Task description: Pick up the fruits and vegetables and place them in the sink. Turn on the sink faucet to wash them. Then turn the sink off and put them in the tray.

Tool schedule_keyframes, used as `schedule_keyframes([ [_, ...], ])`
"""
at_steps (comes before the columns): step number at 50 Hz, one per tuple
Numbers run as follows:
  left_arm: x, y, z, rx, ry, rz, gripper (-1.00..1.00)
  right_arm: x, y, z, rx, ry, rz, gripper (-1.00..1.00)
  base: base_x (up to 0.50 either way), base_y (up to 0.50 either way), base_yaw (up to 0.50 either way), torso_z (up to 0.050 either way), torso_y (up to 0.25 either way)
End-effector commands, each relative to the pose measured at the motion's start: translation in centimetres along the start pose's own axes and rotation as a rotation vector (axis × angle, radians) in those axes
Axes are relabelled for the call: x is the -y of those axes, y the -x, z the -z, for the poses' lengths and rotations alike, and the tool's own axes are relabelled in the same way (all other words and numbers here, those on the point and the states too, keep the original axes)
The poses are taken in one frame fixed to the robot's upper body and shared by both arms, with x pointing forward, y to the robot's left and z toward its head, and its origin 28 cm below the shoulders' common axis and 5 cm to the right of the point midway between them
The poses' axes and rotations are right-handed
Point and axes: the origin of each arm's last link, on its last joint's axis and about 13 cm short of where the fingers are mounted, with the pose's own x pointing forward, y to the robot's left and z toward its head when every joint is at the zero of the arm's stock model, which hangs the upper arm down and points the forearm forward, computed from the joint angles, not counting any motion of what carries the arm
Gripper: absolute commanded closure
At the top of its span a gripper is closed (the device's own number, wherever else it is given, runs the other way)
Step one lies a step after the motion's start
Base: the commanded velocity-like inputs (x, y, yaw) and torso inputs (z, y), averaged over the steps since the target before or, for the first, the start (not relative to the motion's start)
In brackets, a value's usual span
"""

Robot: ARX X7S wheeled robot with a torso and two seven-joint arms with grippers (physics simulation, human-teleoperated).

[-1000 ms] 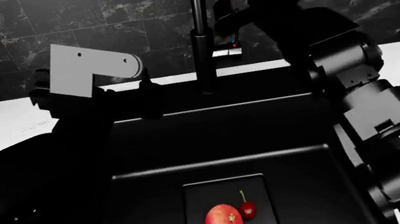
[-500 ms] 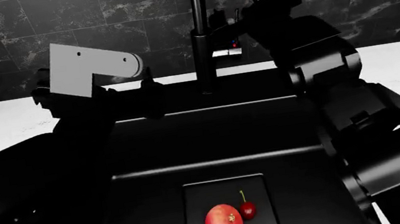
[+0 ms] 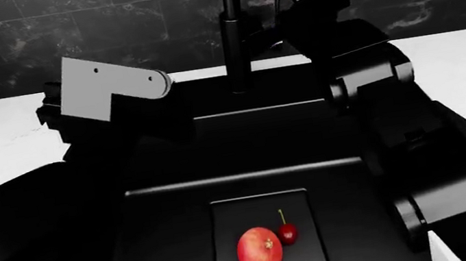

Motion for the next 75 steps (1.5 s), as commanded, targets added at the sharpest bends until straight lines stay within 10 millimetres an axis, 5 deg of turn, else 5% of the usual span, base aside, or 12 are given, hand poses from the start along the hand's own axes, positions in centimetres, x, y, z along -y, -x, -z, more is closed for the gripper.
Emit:
schedule_keyframes([
  [1,0.1,0.1,0.2,0.002,-0.018,0.008,-1.00,0.1,0.0,0.0,0.007,0.008,0.023,-1.00,0.00,0.00,0.00,0.000,-0.250],
  [33,-0.1,0.2,0.1,0.015,-0.010,0.006,-1.00,0.7,-0.1,-1.4,0.114,0.010,0.177,-1.00,0.00,0.00,0.00,0.000,-0.024],
  [75,-0.4,0.5,-0.1,0.019,-0.003,-0.011,-1.00,2.3,0.4,0.0,0.062,-0.097,0.367,-1.00,0.00,0.00,0.00,0.000,0.000],
])
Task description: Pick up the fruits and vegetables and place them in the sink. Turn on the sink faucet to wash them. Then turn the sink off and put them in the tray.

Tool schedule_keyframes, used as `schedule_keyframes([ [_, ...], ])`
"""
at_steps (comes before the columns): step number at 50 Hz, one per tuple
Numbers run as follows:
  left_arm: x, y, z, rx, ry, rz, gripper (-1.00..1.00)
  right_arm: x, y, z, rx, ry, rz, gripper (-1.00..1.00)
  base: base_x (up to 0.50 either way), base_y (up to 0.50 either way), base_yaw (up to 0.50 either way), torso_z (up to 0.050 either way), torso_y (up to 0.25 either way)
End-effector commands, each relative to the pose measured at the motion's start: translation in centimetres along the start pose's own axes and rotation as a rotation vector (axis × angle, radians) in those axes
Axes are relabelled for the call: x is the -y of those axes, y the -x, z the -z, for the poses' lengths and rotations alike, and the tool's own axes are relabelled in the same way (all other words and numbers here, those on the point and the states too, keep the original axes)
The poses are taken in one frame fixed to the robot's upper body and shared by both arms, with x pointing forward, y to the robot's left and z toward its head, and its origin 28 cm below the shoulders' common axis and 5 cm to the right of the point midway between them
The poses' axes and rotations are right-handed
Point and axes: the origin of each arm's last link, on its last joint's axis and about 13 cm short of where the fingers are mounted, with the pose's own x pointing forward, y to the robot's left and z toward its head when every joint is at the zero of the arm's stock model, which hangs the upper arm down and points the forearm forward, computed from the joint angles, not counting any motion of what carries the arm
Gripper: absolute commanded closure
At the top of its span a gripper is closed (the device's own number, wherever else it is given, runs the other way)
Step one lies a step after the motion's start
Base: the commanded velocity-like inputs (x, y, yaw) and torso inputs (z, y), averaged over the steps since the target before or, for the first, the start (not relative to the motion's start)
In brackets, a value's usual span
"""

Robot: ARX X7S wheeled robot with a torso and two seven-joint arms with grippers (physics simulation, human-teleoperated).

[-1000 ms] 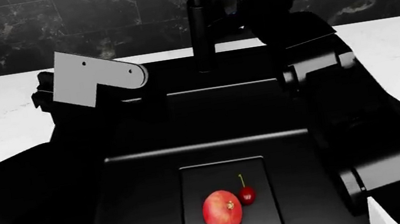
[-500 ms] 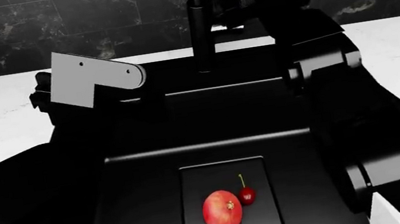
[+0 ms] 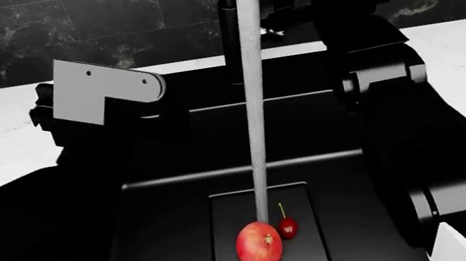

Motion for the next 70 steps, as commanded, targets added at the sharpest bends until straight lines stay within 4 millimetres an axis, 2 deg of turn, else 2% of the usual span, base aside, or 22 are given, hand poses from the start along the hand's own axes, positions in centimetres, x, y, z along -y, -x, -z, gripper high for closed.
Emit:
schedule_keyframes([
  [1,-0.1,0.0,-0.1,0.001,0.002,-0.004,-1.00,0.9,0.0,0.1,-0.001,-0.002,0.067,-1.00,0.00,0.00,0.00,0.000,0.000],
  [16,0.0,0.1,-0.1,0.001,0.002,-0.003,-1.00,1.0,0.0,0.0,0.005,-0.003,0.073,-1.00,0.00,0.00,0.00,0.000,0.000],
  [30,0.0,0.1,0.0,0.000,0.001,0.000,-1.00,1.1,-0.2,-1.2,0.044,0.002,0.067,-1.00,0.00,0.00,0.00,0.000,0.000],
  [55,0.1,0.1,-0.2,0.001,-0.002,0.001,-1.00,5.1,0.2,-1.3,0.043,0.005,0.200,-1.00,0.00,0.00,0.00,0.000,0.000],
  [62,0.1,0.2,-0.1,0.001,-0.001,0.000,-1.00,6.4,1.7,-2.1,0.111,-0.019,0.241,-1.00,0.00,0.00,-0.01,0.000,0.000],
  [70,0.1,0.1,-0.2,0.001,-0.002,0.001,-1.00,6.7,2.7,-3.9,0.229,-0.033,0.240,-1.00,0.00,0.00,0.00,0.000,0.000],
])
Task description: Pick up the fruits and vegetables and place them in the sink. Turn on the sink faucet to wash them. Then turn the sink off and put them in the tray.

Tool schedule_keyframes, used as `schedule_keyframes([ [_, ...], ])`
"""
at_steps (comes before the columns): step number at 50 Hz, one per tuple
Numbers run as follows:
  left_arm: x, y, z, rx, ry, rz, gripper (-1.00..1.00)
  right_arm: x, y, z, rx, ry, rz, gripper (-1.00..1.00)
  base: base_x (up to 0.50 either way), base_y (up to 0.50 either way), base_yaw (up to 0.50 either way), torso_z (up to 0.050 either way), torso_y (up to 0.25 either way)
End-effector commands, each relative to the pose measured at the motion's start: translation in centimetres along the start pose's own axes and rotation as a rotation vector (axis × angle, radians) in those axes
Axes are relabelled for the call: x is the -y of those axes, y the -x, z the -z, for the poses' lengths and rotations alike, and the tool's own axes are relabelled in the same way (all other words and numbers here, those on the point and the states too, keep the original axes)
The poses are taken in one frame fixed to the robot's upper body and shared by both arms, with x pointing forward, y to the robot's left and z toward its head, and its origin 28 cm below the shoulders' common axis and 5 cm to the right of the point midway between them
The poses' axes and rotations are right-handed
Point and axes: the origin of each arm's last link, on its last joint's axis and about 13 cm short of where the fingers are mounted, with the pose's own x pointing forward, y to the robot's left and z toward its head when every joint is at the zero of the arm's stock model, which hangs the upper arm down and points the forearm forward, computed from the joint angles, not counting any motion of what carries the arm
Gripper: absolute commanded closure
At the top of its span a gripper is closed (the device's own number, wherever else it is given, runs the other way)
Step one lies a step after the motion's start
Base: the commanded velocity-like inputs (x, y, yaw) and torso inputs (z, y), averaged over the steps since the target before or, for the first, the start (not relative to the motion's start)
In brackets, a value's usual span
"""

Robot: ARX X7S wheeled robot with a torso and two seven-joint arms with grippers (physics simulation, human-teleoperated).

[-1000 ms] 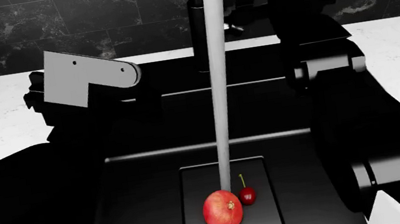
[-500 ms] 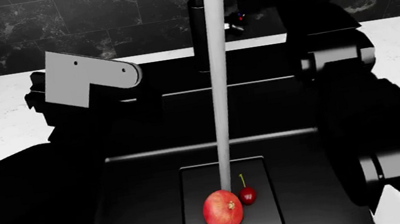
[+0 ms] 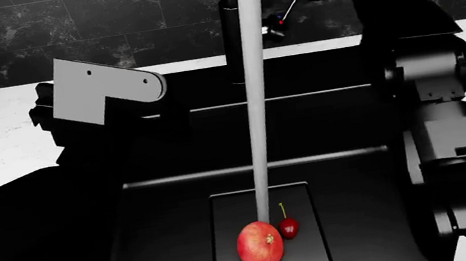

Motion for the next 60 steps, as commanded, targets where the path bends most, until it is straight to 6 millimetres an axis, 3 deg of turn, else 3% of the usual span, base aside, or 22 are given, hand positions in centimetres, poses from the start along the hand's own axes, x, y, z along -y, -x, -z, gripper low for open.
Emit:
schedule_keyframes([
  [1,0.0,0.0,0.0,0.000,-0.001,0.001,-1.00,3.1,1.2,-2.3,0.128,0.051,0.133,-1.00,0.00,0.00,0.00,0.000,0.000],
  [7,0.0,0.1,0.0,0.001,0.000,0.000,-1.00,3.2,1.4,-2.5,0.107,0.063,0.135,-1.00,0.00,0.00,0.00,0.000,0.000],
  [25,0.0,0.1,0.0,0.000,0.001,0.001,-1.00,2.3,0.3,0.5,-0.177,0.092,-0.018,-1.00,0.00,0.00,0.00,0.000,0.000],
  [40,0.0,0.0,0.0,0.000,0.001,-0.001,-1.00,2.3,-0.9,0.9,-0.204,0.133,0.018,-1.00,0.00,0.00,0.00,0.000,0.000],
  [60,0.2,-0.2,0.1,-0.001,0.001,0.006,-1.00,1.2,-0.8,1.7,-0.200,0.199,0.045,-1.00,0.00,0.00,0.00,0.000,0.000],
])
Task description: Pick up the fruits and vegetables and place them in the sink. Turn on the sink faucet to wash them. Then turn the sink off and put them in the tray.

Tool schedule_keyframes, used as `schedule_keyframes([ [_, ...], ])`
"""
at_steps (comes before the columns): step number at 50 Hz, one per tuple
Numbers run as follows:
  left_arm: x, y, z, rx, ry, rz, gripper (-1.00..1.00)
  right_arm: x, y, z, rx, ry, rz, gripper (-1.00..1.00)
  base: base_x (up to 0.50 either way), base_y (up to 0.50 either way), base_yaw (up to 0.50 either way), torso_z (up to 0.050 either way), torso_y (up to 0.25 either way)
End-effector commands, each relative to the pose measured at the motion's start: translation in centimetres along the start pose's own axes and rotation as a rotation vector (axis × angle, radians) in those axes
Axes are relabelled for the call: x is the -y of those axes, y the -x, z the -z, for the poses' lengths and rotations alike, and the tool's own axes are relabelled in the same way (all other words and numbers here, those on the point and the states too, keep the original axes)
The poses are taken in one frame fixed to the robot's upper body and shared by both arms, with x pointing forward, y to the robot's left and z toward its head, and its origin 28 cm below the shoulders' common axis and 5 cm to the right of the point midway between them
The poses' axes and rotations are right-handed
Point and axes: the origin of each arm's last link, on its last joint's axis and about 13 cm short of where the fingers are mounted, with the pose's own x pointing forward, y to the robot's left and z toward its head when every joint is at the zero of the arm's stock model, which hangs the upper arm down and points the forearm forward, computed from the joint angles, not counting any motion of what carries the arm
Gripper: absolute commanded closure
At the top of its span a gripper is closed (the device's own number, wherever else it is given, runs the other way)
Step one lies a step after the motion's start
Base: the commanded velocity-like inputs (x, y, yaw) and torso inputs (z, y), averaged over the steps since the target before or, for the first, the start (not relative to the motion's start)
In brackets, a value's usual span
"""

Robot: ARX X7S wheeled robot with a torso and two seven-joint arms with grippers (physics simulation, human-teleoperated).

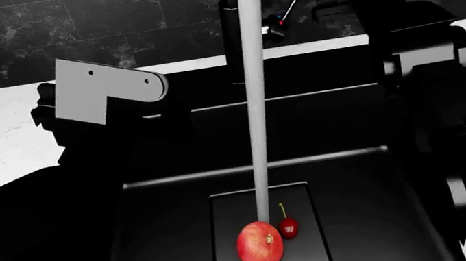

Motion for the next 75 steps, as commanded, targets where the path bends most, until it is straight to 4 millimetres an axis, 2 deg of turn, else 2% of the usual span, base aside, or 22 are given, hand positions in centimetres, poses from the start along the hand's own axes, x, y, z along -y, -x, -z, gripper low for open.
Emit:
schedule_keyframes([
  [1,0.1,-0.1,0.0,0.000,0.000,0.004,-1.00,-0.4,0.0,0.3,-0.008,0.046,0.031,-1.00,0.00,0.00,0.00,0.000,0.000],
  [12,0.0,-0.1,0.0,0.001,0.002,0.004,-1.00,-0.9,0.1,0.4,-0.025,0.064,0.045,-1.00,0.00,0.00,0.00,0.000,0.000],
  [24,-0.1,-0.1,0.1,-0.001,0.001,0.004,-1.00,-2.5,0.0,-0.2,0.039,0.024,-0.050,-1.00,0.00,0.00,0.00,0.000,0.000],
  [36,-0.1,-0.1,0.1,0.000,0.001,0.002,-1.00,-2.9,0.1,0.0,0.045,0.030,-0.094,-1.00,0.00,0.00,0.00,0.000,0.000],
  [45,-0.1,-0.2,0.1,0.001,0.001,0.002,-1.00,-3.3,0.1,-0.7,0.085,0.023,-0.160,-1.00,0.00,0.00,0.00,0.000,0.000],
  [55,-0.2,-0.2,0.1,0.003,0.002,-0.001,-1.00,-4.5,0.2,-1.0,0.101,-0.007,-0.253,-1.00,0.00,0.00,0.00,0.000,0.000],
  [75,-0.1,-0.1,0.1,0.003,0.003,0.002,-1.00,-5.0,0.3,-1.4,0.108,0.016,-0.310,-1.00,0.00,0.00,0.00,0.000,0.000],
])
